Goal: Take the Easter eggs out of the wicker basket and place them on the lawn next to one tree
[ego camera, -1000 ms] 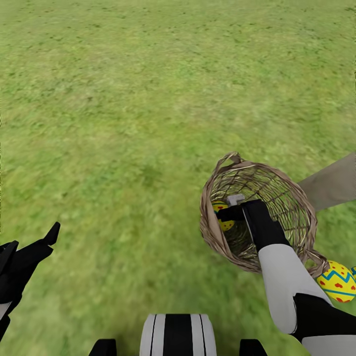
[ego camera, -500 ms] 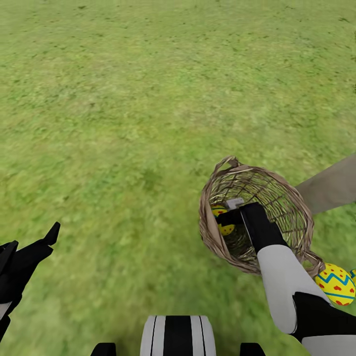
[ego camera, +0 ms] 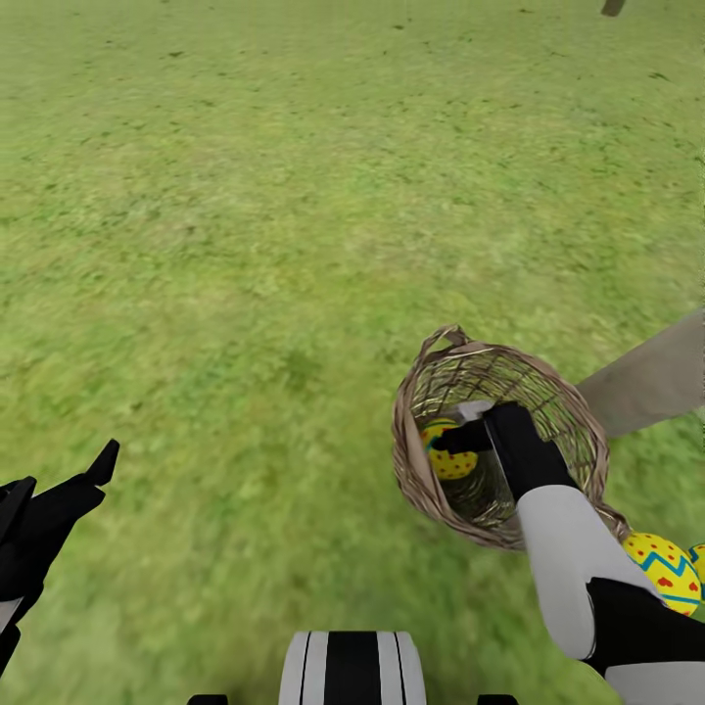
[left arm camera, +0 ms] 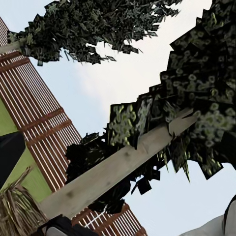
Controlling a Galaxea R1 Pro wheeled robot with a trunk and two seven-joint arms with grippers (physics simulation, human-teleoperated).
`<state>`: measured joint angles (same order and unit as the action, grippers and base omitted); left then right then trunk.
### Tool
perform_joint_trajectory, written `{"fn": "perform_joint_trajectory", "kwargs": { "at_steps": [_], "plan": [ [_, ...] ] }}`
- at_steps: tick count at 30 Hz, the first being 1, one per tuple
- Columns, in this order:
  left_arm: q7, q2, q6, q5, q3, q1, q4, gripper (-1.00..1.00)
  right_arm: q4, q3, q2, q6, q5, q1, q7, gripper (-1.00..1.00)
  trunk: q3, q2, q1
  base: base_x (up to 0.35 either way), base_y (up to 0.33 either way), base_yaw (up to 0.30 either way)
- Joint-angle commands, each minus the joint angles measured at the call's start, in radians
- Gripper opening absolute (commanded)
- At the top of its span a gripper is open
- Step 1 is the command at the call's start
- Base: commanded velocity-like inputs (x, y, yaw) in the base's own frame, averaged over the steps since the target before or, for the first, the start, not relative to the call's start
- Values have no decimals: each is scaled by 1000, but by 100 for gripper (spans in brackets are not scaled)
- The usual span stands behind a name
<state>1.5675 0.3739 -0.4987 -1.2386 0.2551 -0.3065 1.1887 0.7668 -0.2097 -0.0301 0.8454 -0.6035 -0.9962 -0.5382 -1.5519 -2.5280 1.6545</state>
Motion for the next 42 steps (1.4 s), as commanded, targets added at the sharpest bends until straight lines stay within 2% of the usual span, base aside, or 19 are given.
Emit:
{"fn": "perform_joint_trajectory", "kwargs": {
  "at_steps": [1,7,8,9,10,12,18,20,21,22,24,30,31,32,35,36,39,42],
  "plan": [
    [3,0,-11,-1,0,0,0,100,2,-5,1,4,-10,0,-8,-100,3,0,-1,0,0,0],
    [3,0,-11,2,0,0,0,100,2,-5,11,6,-9,0,-10,-100,27,1,-3,0,0,0],
    [3,0,-11,2,0,0,0,100,2,-6,22,6,-8,0,-22,-100,30,2,-4,0,0,0],
    [3,0,-11,2,0,0,0,100,2,-6,35,6,-7,0,-51,-100,34,2,-4,0,0,0],
    [3,0,-11,2,0,0,0,100,2,-7,55,16,-7,0,-107,-100,38,2,-5,0,0,0],
    [3,0,-11,2,0,0,0,100,4,-6,86,68,-10,0,-175,-100,46,3,-5,0,0,0],
    [3,-1,-11,4,-1,0,0,100,29,-6,137,93,-7,0,-201,-100,69,4,-8,0,0,0],
    [3,-1,-11,5,-1,0,0,100,38,-5,145,93,-7,-1,-208,-100,77,4,-9,0,0,0],
    [3,0,-11,6,-1,0,0,100,39,-5,146,93,-9,0,-247,-100,81,5,-10,0,0,0],
    [3,0,-11,7,-1,0,0,100,40,-4,157,93,-13,0,-327,-100,85,5,-10,0,0,0],
    [3,0,-11,8,0,0,0,100,40,-3,175,93,-13,0,-375,-100,92,5,-11,0,0,0],
    [3,0,-11,8,0,0,0,100,41,-3,185,92,-10,0,-395,-100,116,7,-14,0,0,0],
    [3,0,-11,8,0,0,0,100,41,-3,193,93,-9,0,-399,-100,119,7,-14,0,0,0],
    [3,0,-11,8,0,0,0,100,42,-4,201,93,-9,0,-424,-100,123,7,-14,0,0,0],
    [3,0,-11,10,0,0,0,100,42,-4,263,93,-11,1,-606,-100,135,8,-16,0,0,0],
    [3,0,-11,10,0,0,0,100,42,-4,281,93,-10,1,-647,-100,139,8,-16,0,0,0],
    [3,0,-11,10,0,0,0,100,48,-4,291,92,-9,0,-685,-100,150,9,-18,0,0,0],
    [3,0,-11,10,0,0,0,100,52,-5,314,92,-9,1,-795,-100,162,10,-19,0,0,0]
  ]
}}
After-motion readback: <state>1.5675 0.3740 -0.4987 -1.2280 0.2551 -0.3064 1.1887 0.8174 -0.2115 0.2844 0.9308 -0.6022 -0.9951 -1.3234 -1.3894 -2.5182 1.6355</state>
